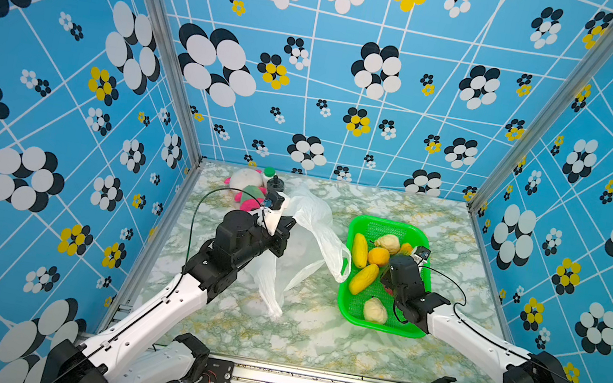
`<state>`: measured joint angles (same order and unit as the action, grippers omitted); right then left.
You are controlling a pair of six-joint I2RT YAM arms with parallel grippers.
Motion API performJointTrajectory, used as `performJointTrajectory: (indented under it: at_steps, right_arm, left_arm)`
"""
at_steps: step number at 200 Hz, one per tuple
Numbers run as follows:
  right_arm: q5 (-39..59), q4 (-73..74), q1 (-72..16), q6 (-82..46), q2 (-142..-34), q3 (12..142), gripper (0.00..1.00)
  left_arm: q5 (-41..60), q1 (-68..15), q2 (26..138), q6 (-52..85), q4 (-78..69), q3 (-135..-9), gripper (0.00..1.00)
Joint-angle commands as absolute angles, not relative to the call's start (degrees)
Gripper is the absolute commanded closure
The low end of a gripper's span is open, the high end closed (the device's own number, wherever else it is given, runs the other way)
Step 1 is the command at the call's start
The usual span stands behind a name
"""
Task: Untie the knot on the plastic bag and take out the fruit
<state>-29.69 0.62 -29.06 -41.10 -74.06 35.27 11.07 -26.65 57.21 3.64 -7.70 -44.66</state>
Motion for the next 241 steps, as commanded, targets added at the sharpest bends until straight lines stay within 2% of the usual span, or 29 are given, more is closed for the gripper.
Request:
performJointTrajectory:
  at_steps: [1, 14, 60, 99, 114, 120, 126, 131, 135, 138, 162, 181, 200, 224, 241]
  right_arm:
    - [-27.47, -0.79, -28.52, -41.92, -74.20, 35.63, 0.29]
    - [-27.48, -1.09, -28.39, -41.93, -73.86, 35.73, 0.23]
    - [-28.15, -2.85, -28.37, -40.73, -68.42, 36.03, 0.19]
    - [-30.95, -7.65, -28.39, -36.74, -61.44, 40.77, 0.01]
    - [-34.49, -11.59, -28.20, -35.86, -59.15, 44.33, 0.01]
    - [-36.81, -14.13, -28.12, -35.96, -58.53, 46.28, 0.01]
    - [-39.37, -16.18, -28.10, -35.74, -57.93, 48.32, 0.01]
    - [-40.32, -17.07, -28.00, -34.76, -57.43, 49.68, 0.01]
    - [-40.58, -17.28, -27.84, -33.51, -56.98, 50.51, 0.01]
    - [-40.60, -17.39, -27.86, -32.58, -56.65, 51.08, 0.01]
    - [-43.55, -9.23, -27.68, -20.56, -52.37, 49.71, 0.01]
    - [-43.77, -1.22, -24.60, -15.86, -47.36, 45.65, 0.01]
    - [-42.35, -0.44, -20.72, -11.20, -43.46, 43.97, 0.01]
    - [-39.72, 3.28, -13.17, -7.05, -40.85, 37.68, 0.01]
    - [-33.77, 0.70, -2.96, -10.64, -44.04, 34.29, 0.01]
  left_arm:
    - [10.81, -26.63, 56.87, 3.98, -7.37, -45.92, 1.00]
    - [10.99, -26.63, 57.08, 3.96, -7.14, -46.22, 1.00]
    - [10.43, -26.63, 57.34, 3.33, -8.78, -44.90, 1.00]
    - [8.98, -26.63, 59.81, 1.15, -14.89, -40.76, 1.00]
    - [10.56, -26.73, 60.55, 1.23, -12.70, -41.90, 1.00]
    - [10.76, -26.72, 60.48, 1.27, -11.24, -42.68, 0.85]
    - [10.04, -26.70, 60.06, 1.67, -9.79, -43.55, 0.64]
    - [8.55, -26.76, 59.48, 2.35, -8.48, -44.25, 0.40]
    - [7.14, -26.72, 59.11, 2.98, -7.66, -44.79, 0.08]
    - [6.14, -26.72, 58.73, 3.37, -6.89, -45.25, 0.00]
    - [2.10, -26.30, 54.62, 6.18, -0.72, -48.76, 0.01]
    - [6.56, -25.82, 49.53, 8.83, 4.74, -51.63, 0.01]
    - [8.97, -25.19, 42.89, 10.75, 9.54, -53.67, 0.01]
    - [2.24, -22.31, 36.82, 12.72, 18.62, -56.19, 0.01]
    - [-6.87, -19.88, 35.29, 12.08, 18.60, -53.17, 0.01]
